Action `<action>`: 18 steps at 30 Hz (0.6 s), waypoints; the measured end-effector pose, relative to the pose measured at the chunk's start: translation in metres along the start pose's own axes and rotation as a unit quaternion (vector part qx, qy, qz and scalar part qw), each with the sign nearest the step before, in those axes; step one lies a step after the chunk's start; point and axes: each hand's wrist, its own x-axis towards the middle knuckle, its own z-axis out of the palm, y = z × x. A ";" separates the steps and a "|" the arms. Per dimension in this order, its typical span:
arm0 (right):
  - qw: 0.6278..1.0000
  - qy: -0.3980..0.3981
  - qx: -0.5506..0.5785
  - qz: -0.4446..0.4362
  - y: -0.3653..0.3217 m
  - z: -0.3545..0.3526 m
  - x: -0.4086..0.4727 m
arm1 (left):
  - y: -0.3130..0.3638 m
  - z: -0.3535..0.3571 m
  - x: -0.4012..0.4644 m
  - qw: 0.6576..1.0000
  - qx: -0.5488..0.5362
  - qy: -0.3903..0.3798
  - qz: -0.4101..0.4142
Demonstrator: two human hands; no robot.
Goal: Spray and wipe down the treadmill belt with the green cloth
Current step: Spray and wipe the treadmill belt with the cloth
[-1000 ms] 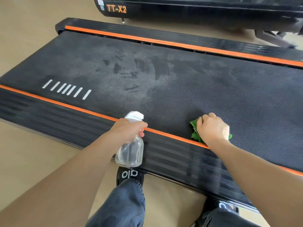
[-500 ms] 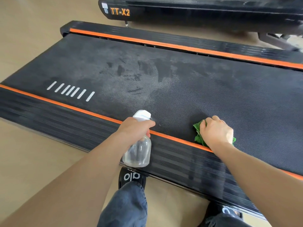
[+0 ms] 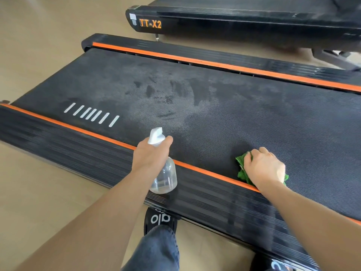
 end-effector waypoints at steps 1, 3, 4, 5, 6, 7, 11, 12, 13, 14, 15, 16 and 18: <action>1.000 0.003 0.000 -0.006 0.000 -0.001 0.000 | 0.001 0.001 -0.001 1.000 -0.004 0.002 0.003; 1.000 0.006 0.002 -0.028 -0.001 -0.002 0.001 | 0.002 0.003 -0.002 1.000 -0.009 0.009 0.006; 0.999 0.008 0.005 -0.043 -0.004 -0.002 0.002 | 0.003 0.005 -0.002 1.000 -0.012 0.011 0.007; 0.998 0.010 0.010 -0.056 -0.008 -0.002 0.003 | 0.005 0.007 -0.003 1.000 -0.015 0.011 0.007; 0.998 0.011 0.017 -0.067 -0.012 -0.002 0.004 | 0.007 0.009 -0.003 1.000 -0.020 0.010 0.007; 0.997 0.012 0.022 -0.074 -0.018 -0.001 0.003 | 0.008 0.011 -0.003 1.000 -0.027 0.008 0.006; 0.997 0.009 0.016 -0.078 -0.031 0.001 0.000 | 0.009 0.017 -0.006 1.000 -0.026 0.003 0.013; 0.997 0.007 0.014 -0.077 -0.032 0.000 0.000 | 0.009 0.018 -0.006 1.000 -0.022 0.007 0.014; 0.997 0.005 0.012 -0.076 -0.031 -0.001 0.000 | 0.010 0.019 -0.007 1.000 -0.023 0.011 0.014; 0.997 0.004 0.012 -0.075 -0.031 -0.001 0.000 | 0.012 0.020 -0.007 0.999 -0.027 0.015 0.012; 0.997 0.003 0.013 -0.074 -0.031 -0.001 0.000 | 0.013 0.020 -0.007 0.999 -0.036 0.016 0.009; 0.997 0.003 0.012 -0.072 -0.031 -0.002 -0.001 | 0.014 0.021 -0.007 0.999 -0.045 0.014 0.006; 0.997 -0.001 0.011 -0.070 -0.032 -0.001 -0.001 | 0.015 0.022 -0.007 0.999 -0.053 0.007 0.004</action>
